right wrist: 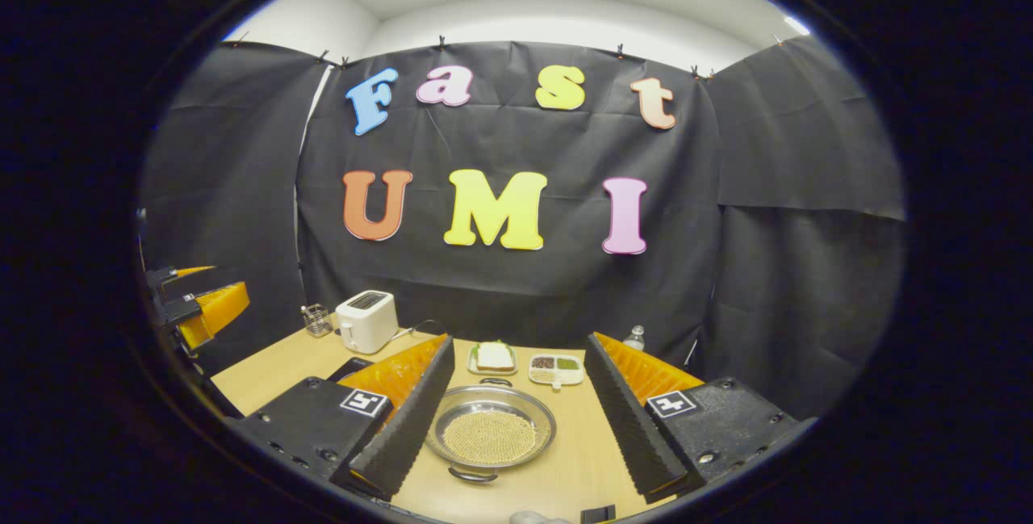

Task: First push the handle of the pot to place it horizontally, then grasp the pot with both hands and set it on the induction cooktop.

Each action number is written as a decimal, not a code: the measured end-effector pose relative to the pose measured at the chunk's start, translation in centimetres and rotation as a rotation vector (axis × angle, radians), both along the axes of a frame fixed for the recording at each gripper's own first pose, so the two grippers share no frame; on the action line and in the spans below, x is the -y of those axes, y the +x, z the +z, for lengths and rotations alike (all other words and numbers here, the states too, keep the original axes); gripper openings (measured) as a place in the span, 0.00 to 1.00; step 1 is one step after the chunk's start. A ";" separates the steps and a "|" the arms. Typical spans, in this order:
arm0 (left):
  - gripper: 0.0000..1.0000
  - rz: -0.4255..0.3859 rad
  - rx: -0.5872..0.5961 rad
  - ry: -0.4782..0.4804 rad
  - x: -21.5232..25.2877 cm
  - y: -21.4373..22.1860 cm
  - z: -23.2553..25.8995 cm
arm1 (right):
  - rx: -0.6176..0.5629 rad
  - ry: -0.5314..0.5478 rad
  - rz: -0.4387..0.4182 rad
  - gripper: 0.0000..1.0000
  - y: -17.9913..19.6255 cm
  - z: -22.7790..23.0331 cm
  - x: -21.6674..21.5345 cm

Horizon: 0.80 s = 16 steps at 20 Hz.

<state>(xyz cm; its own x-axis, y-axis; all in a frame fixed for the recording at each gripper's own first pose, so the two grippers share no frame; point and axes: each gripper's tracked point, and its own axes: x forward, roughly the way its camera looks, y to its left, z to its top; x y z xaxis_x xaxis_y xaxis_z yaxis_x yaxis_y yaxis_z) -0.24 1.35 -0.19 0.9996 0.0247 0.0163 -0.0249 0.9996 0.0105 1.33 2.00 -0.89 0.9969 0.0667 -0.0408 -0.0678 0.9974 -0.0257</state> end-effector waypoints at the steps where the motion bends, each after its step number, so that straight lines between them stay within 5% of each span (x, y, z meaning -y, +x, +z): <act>1: 0.96 0.003 -0.006 -0.004 0.0 0.1 -0.3 | -0.009 -0.004 0.006 1.00 0.2 -0.2 -0.1; 6: 0.96 -0.008 -0.021 -0.021 0.7 0.2 -1.3 | -0.067 -0.013 0.075 1.00 1.3 -1.3 -2.1; 8: 0.96 0.002 -0.026 -0.019 0.4 0.3 -1.8 | -0.101 -0.025 0.120 0.93 1.8 -2.2 -3.5; 16: 0.96 0.054 -0.060 -0.046 -0.4 0.4 -4.1 | -0.314 -0.038 0.278 0.37 4.2 -8.4 -8.8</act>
<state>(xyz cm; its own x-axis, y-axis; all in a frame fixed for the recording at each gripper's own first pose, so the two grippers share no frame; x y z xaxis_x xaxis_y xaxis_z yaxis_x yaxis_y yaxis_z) 0.13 1.77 -4.27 0.9959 0.0782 -0.0458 -0.0797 0.9963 -0.0323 5.50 10.80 -9.34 0.8798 0.3243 -0.3476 -0.3450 0.9386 0.0026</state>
